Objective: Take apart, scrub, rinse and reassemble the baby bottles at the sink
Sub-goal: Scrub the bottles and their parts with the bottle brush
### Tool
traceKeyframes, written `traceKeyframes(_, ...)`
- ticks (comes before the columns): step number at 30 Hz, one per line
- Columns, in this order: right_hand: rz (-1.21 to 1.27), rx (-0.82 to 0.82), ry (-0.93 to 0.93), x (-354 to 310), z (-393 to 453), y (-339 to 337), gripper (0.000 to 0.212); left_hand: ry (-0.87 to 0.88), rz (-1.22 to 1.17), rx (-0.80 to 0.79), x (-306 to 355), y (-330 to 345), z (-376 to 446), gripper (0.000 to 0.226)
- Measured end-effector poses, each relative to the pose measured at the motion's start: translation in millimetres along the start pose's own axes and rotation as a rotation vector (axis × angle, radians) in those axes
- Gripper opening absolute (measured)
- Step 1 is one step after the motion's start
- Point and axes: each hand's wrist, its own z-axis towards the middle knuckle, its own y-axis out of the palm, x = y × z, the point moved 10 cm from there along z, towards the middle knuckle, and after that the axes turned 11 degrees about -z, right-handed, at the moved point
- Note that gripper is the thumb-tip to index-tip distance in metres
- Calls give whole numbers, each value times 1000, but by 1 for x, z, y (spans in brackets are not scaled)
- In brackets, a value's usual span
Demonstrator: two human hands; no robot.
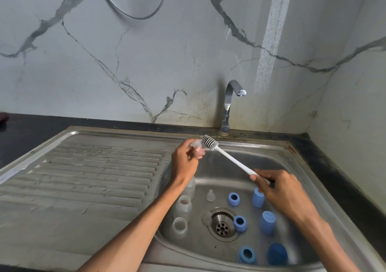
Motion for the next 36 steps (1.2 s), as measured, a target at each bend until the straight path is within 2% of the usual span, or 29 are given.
traceKeyframes(4,9,-10,-18,-3,-1,4,28,-79,-40,186,-3,-25,0,14)
traceKeyframes(7,9,-13,-49,-10,-1,9,27,-127,-125,275,-6,-32,-3,21)
traceKeyframes(10,5,6,-33,-8,0,10,27,-130,-139,278,-1,-27,-7,16)
traceKeyframes(18,-112,70,-27,-7,-5,3,43,-31,190,152,2,-16,-2,9)
traceKeyframes(22,-139,70,-64,-19,-8,2,41,-17,210,232,8,-25,-3,5)
traceKeyframes(27,-90,56,-48,-18,-7,4,40,-102,95,182,-3,-15,-6,30)
traceKeyframes(31,-61,61,-19,-11,-5,4,39,-124,40,163,-3,-3,-10,37)
traceKeyframes(34,-38,25,-49,-18,-5,9,37,-220,-98,317,-15,-27,-7,26)
traceKeyframes(36,-51,8,-78,-20,-6,12,36,-311,-247,428,-26,-40,-7,6)
